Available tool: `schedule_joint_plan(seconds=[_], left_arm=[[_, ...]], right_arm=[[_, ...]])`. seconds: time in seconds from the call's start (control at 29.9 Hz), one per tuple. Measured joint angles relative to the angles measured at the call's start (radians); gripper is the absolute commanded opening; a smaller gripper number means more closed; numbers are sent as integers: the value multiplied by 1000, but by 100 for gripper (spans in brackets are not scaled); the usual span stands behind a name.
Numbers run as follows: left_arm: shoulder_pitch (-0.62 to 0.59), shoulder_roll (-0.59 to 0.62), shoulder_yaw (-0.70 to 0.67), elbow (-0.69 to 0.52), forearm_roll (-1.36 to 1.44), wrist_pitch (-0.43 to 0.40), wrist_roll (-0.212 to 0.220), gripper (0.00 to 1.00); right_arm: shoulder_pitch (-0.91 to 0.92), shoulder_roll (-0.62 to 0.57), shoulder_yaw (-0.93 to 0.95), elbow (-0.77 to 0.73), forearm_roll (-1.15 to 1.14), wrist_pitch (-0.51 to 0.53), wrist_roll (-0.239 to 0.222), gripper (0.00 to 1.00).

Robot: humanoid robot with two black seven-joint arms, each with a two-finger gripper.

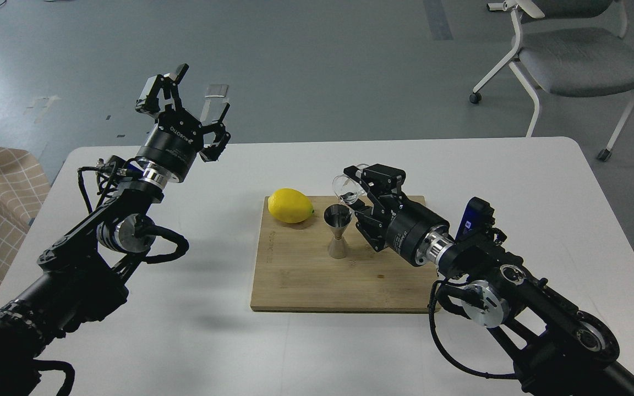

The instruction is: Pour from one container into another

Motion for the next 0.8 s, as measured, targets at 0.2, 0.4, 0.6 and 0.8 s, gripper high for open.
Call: schedule_joint_plan(seconds=[0.2, 0.4, 0.6, 0.8], left_arm=[[0, 0, 0, 0, 0, 0, 0, 98], [0, 0, 0, 0, 0, 0, 0, 98], [-2, 1, 0, 0, 0, 0, 0, 98], [0, 1, 0, 0, 0, 0, 0, 98]], right_arm=[[-5, 9, 13, 0, 16, -2, 0, 41], [-12, 43, 40, -1, 18, -3, 0, 42], [-18, 61, 45, -1, 24, -7, -2, 42], [-31, 68, 50, -1, 67, -22, -2, 42]])
